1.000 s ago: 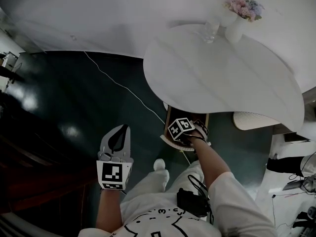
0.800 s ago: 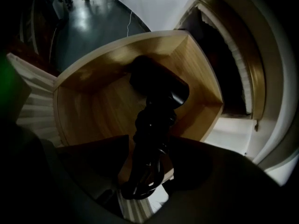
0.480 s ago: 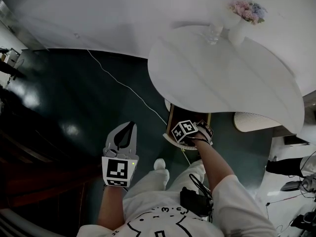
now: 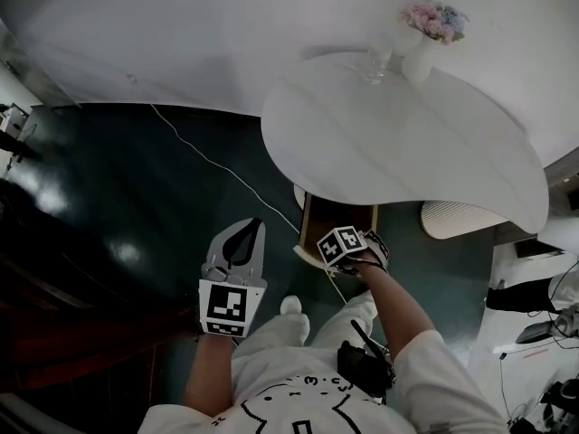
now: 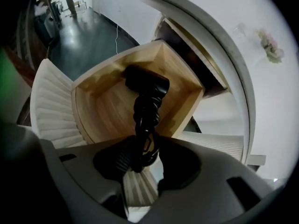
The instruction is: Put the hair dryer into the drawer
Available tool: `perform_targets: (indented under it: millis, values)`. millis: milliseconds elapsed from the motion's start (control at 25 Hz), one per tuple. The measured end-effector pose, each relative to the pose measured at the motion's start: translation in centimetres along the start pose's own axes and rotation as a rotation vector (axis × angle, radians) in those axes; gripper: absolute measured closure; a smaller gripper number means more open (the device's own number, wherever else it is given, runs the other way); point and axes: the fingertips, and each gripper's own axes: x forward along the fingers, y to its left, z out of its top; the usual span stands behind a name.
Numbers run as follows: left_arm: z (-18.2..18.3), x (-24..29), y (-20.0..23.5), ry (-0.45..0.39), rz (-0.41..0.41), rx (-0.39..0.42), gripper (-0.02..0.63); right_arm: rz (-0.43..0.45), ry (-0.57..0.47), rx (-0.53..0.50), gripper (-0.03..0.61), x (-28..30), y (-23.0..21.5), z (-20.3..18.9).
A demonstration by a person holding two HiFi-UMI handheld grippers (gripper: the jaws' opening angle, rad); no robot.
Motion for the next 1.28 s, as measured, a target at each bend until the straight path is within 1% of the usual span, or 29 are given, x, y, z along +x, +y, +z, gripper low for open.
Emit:
perform_targets:
  millis: [160,400,520,640,720,800,920,1040,1200,1280]
  values:
    - [-0.2,0.1,0.0,0.009,-0.008,0.016,0.594,0.007,-0.017,-0.001,0.422,0.3,-0.3,0.6]
    - [-1.0,-0.2,0.7,0.037,0.009,0.037,0.594,-0.010,0.017,-0.010,0.419,1.5,-1.4,2.1]
    - [-1.5,-0.7,1.4,0.050,0.025,0.036,0.594,-0.063,0.044,-0.052,0.419,2.0,-1.6,2.0]
    - [-1.7,-0.7,1.8,0.054,0.040,0.022,0.594,-0.165,0.030,-0.156,0.419,1.9,-1.9,2.5]
    - [-1.6,-0.6,1.9,0.053,0.045,0.012,0.594,-0.205,0.016,-0.204,0.419,1.7,-2.0,2.9]
    - [-1.4,-0.4,1.9,0.048,0.045,0.004,0.594,-0.189,0.017,-0.191,0.419,1.5,-2.0,2.9]
    - [-1.0,0.0,1.7,0.036,0.036,-0.001,0.594,-0.154,0.006,-0.137,0.419,0.8,-2.1,2.7]
    - [-0.6,0.5,1.4,0.020,0.020,-0.008,0.594,-0.126,-0.036,-0.096,0.419,-0.5,-2.0,2.5]
    - [0.8,1.4,0.8,-0.013,-0.007,-0.011,0.594,-0.045,-0.081,-0.028,0.420,-3.1,-1.7,2.0]
    - [1.4,1.8,0.5,-0.032,-0.020,-0.009,0.594,-0.032,-0.107,-0.012,0.421,-4.4,-1.8,1.8]
